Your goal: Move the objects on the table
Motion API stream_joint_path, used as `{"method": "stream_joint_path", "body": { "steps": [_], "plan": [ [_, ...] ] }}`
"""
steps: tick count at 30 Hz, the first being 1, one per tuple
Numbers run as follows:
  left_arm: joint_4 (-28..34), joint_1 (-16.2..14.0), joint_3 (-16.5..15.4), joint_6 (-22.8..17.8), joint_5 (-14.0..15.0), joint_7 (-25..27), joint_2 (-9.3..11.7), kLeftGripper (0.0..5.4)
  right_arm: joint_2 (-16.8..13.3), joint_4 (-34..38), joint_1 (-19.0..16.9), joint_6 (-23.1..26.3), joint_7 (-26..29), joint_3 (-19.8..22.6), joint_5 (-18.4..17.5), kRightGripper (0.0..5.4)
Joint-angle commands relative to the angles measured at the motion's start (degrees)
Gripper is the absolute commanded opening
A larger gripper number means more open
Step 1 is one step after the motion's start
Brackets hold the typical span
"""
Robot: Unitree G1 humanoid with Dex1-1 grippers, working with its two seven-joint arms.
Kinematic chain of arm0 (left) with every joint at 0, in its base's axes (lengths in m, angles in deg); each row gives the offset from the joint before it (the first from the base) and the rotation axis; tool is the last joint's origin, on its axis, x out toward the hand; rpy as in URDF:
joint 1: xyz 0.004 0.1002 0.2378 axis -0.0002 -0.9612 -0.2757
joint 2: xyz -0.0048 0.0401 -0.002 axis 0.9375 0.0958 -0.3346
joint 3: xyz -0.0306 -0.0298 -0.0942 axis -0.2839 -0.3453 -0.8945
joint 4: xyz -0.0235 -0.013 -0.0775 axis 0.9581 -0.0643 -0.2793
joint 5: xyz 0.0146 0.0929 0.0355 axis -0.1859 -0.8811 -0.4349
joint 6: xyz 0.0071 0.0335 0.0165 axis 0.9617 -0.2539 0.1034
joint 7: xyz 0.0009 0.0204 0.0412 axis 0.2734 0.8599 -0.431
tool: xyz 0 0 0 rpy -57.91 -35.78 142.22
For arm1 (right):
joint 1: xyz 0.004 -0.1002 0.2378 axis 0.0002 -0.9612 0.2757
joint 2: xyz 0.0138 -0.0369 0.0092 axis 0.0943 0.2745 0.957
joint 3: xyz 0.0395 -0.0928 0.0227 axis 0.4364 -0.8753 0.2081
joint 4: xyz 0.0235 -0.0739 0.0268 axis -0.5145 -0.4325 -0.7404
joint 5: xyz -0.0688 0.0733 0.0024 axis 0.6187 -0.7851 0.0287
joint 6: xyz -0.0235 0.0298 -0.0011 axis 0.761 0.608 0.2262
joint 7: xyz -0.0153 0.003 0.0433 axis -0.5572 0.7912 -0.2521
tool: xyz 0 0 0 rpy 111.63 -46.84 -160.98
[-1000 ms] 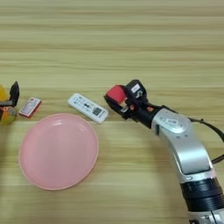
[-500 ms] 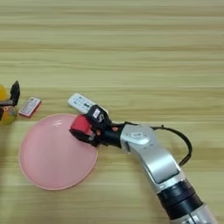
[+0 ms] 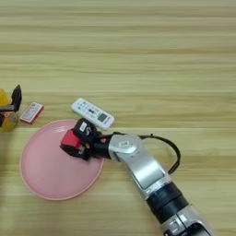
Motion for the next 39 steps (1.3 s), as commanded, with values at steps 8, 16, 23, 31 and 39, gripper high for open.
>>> {"method": "stream_joint_path", "body": {
  "steps": [8,16,23,31,39],
  "plan": [
    [1.1,-0.9,0.8,-0.4,0.0,0.2,-0.4,5.4,4.3,-5.7,3.9,-3.3,-1.9,1.0,1.4,2.35],
    [1.1,-1.0,0.9,-0.4,0.0,0.2,-0.4,5.4,4.9,-8.0,4.3,-4.4,-2.2,1.6,2.0,2.75],
    [0.9,-0.9,0.9,-0.4,0.0,0.3,-0.4,5.4,5.2,-7.9,4.3,-5.2,-2.2,2.4,1.9,3.64],
    [1.4,-1.2,1.1,-1.2,-0.1,0.1,-0.3,5.4,6.0,-1.2,3.3,-6.7,-1.6,5.4,-1.7,4.56],
    [0.7,-0.9,0.9,-2.1,-1.0,-0.9,-0.2,4.78,6.8,9.8,4.1,-4.2,-3.3,11.3,-8.4,5.4]
  ]
}}
